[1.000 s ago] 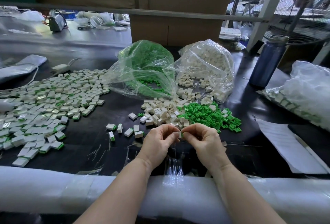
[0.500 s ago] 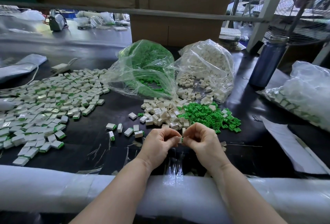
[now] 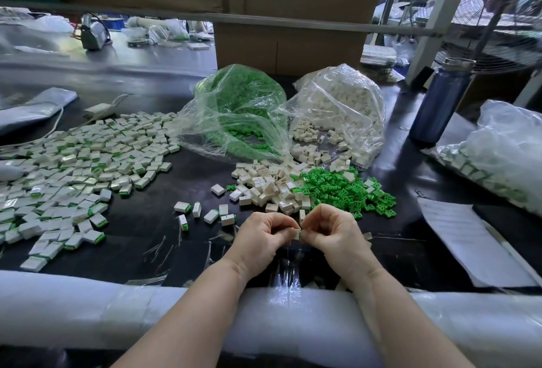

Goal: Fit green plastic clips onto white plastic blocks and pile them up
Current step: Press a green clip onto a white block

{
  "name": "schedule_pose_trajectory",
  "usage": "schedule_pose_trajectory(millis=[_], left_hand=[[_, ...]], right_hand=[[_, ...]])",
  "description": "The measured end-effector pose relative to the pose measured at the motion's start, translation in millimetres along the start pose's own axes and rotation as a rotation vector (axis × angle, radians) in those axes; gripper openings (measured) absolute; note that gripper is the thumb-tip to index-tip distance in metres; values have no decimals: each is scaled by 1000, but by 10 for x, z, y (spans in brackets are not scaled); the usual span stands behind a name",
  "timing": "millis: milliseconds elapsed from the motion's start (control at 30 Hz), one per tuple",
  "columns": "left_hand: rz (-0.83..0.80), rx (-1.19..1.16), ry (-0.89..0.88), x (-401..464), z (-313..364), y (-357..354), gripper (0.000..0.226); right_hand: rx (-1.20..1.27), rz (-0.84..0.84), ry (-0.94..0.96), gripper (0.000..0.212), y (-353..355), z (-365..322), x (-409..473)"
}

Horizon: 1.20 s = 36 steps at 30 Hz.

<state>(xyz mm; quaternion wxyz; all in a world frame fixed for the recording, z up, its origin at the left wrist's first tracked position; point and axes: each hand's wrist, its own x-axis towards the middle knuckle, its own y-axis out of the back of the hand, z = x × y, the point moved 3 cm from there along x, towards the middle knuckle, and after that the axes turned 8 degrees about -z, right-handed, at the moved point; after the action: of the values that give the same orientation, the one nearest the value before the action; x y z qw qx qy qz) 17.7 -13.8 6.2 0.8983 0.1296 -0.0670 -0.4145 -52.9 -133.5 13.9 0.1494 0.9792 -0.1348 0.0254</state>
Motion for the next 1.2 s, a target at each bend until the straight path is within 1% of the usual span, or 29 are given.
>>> schedule_pose_trajectory(millis=[300,367,467,533,600,667,733,800,900,1000,1067,1200], left_hand=[[-13,97,14,2,-3,-6,9],[1,78,8,-1,5,-8,9],[66,90,-26,4,16,-21,11],[99,63,-57,7,24,-24,12],[98,29,-73,9,24,-20,16],[84,41,-90,3,19,-18,24],[90,66,-96,2,17,-18,26],[118,58,-107,5,20,-10,22],[156,69,-104,13,23,10,6],[133,21,-81,16,12,17,11],[117,-18,-66,15,17,18,10],[103,-21,-30,30,-2,20,7]], right_hand=[[-6,-19,-10,30,5,2,-10],[25,4,-10,25,8,2,-9],[75,71,-9,17,12,2,-3],[93,105,-7,14,9,-5,10],[115,122,-17,12,10,0,21],[146,129,-30,11,14,14,24],[155,127,-40,8,12,24,20],[170,125,-37,7,15,24,15],[224,107,-12,11,21,6,8],[198,95,6,11,16,0,5],[164,112,-4,11,13,17,11],[114,127,-43,12,-1,63,35]])
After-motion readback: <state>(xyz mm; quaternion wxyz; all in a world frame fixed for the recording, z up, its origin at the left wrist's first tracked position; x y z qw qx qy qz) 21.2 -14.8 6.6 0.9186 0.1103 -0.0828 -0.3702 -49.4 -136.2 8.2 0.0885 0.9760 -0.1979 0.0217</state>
